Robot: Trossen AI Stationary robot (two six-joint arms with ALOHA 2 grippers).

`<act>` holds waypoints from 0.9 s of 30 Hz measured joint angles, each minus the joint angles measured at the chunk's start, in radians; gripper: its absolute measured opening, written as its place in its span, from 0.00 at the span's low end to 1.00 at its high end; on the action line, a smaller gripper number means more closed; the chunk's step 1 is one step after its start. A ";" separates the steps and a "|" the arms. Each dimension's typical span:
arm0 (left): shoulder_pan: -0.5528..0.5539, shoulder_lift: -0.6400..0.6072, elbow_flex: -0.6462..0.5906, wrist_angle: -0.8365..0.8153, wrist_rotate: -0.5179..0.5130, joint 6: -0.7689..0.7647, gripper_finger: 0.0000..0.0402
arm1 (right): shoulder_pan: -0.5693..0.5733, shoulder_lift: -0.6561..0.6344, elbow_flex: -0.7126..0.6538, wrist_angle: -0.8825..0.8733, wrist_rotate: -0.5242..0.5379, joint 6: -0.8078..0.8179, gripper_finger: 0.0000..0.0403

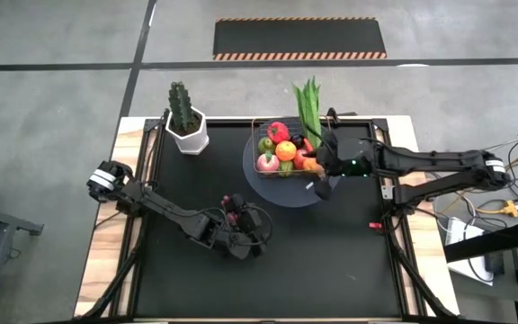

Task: Build produce basket
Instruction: Put the red grapes into the gold wire basket

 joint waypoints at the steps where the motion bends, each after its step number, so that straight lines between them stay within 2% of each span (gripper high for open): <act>1: 0.000 0.000 0.000 -0.009 0.002 0.001 0.87 | 0.007 -0.009 0.000 -0.005 -0.022 0.000 0.71; 5: 0.002 -0.001 0.000 -0.068 0.025 0.001 0.87 | 0.036 -0.042 -0.006 -0.022 -0.095 0.001 0.71; 8: 0.005 -0.002 0.000 -0.138 0.070 0.002 0.87 | 0.060 -0.061 -0.009 -0.046 -0.107 0.007 0.71; 13: 0.015 -0.003 0.000 -0.241 0.166 0.062 0.87 | 0.097 -0.087 -0.009 -0.092 -0.107 0.036 0.71; 17: 0.040 -0.004 0.000 -0.317 0.293 0.085 0.87 | 0.121 -0.097 -0.011 -0.113 -0.107 0.069 0.71; 22: 0.046 -0.005 0.000 -0.439 0.323 0.078 0.87 | 0.149 -0.099 -0.021 -0.114 -0.107 0.080 0.71; 27: 0.043 -0.036 0.010 -0.618 0.373 -0.026 0.87 | 0.155 -0.094 -0.027 -0.110 -0.106 0.097 0.71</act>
